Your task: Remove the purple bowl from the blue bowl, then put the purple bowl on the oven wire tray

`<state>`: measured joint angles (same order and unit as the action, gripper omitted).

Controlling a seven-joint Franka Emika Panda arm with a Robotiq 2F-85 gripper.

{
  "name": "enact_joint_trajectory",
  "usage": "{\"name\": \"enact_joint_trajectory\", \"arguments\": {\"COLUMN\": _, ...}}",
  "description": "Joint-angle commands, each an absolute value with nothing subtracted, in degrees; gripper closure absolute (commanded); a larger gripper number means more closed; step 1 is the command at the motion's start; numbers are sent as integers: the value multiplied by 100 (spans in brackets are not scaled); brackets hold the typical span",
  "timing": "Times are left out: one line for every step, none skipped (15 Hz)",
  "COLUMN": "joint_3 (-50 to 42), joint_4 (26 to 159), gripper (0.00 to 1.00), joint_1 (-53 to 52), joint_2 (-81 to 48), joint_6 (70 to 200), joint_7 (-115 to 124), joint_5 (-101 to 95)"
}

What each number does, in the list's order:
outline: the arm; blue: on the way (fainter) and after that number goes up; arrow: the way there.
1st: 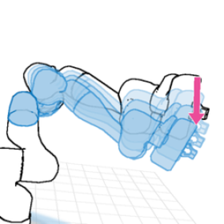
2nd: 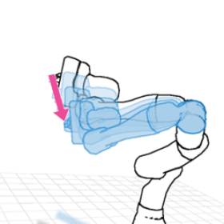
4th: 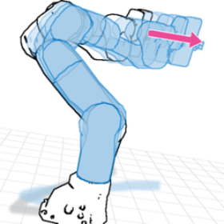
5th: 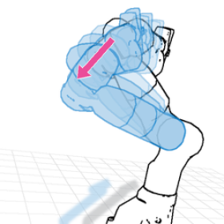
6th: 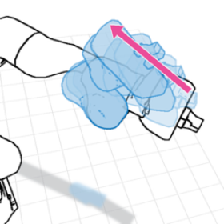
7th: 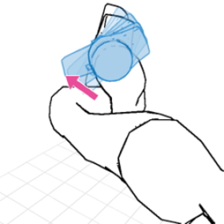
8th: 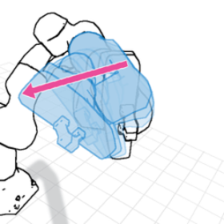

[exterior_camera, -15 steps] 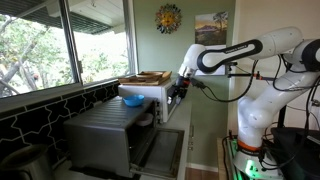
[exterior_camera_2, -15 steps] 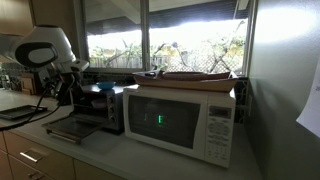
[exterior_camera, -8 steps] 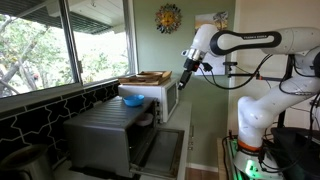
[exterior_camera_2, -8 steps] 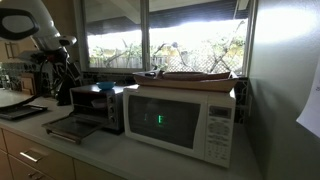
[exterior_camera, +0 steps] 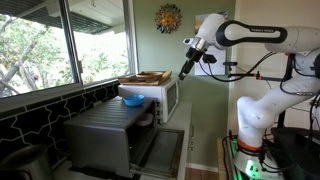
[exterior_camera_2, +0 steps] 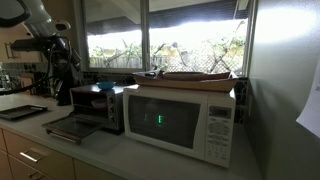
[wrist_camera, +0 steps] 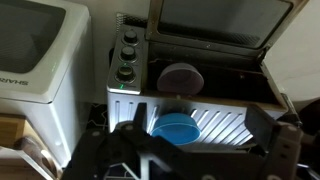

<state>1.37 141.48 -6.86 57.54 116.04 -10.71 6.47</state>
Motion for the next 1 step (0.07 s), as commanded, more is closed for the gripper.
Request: {"name": "enact_joint_trajectory", "arguments": {"joint_3": 103, "joint_4": 14134, "gripper": 0, "joint_1": -749, "joint_2": 5745, "joint_6": 11599, "joint_7": -1034, "joint_5": 592}}
